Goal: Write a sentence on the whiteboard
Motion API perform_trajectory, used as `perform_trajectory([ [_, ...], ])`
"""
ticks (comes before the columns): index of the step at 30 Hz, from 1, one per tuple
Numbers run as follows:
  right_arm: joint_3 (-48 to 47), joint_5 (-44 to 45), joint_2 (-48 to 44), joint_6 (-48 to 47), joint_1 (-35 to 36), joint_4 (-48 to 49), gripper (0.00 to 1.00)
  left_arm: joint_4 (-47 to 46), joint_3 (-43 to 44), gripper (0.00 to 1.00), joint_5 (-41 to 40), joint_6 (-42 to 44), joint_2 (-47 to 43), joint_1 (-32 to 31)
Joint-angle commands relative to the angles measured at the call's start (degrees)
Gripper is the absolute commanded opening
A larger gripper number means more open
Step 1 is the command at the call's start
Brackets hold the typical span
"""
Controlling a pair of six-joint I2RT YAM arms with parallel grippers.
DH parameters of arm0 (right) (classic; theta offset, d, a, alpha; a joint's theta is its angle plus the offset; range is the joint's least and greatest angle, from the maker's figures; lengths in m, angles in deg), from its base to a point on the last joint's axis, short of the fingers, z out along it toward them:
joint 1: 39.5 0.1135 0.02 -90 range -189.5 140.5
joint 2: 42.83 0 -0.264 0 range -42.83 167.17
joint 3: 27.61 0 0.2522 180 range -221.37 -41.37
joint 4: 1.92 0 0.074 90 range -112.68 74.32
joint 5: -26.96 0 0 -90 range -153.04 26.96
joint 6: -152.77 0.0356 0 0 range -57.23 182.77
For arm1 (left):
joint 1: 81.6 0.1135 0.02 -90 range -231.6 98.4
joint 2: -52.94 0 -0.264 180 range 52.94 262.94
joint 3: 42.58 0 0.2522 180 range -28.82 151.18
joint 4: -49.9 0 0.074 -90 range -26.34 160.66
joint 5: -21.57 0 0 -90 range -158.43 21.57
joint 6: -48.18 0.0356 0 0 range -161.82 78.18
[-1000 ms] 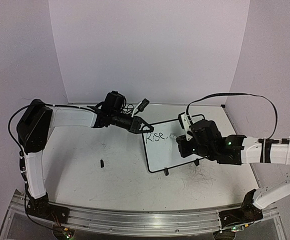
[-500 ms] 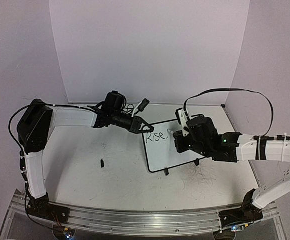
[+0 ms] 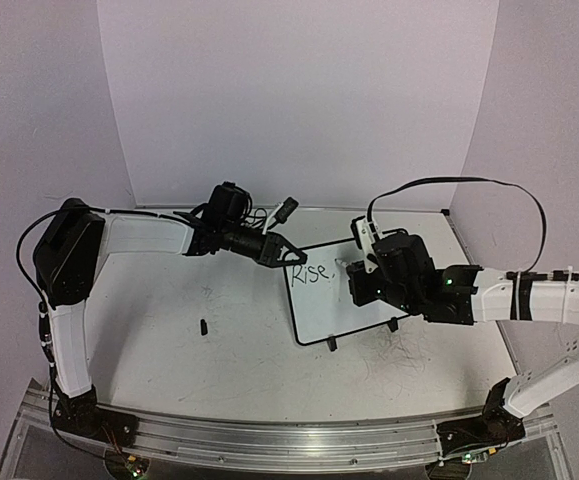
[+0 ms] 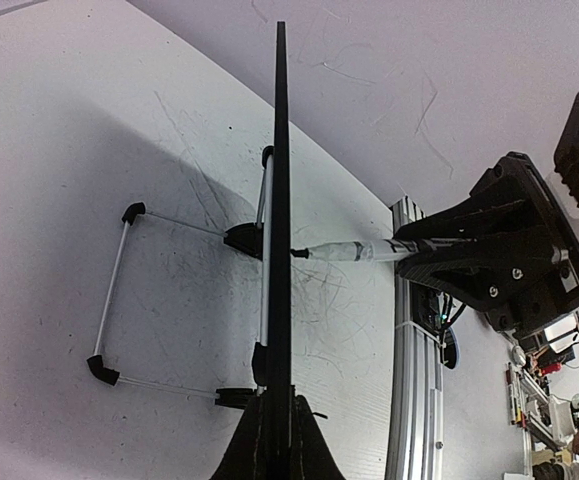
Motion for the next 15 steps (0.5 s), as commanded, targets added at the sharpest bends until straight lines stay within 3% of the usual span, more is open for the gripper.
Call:
perform_trajectory([
  [1, -1.04, 1.48, 0.02, 0.51, -0.17, 0.26, 0.00, 1.93, -0.16, 0.00, -0.38, 0.19, -1.70, -0.35],
  [15, -1.15, 3.82, 2.20, 1.59, -0.26, -0.69, 0.00, 1.93, -0.15, 0.00, -0.38, 0.20, -1.66, -0.35],
])
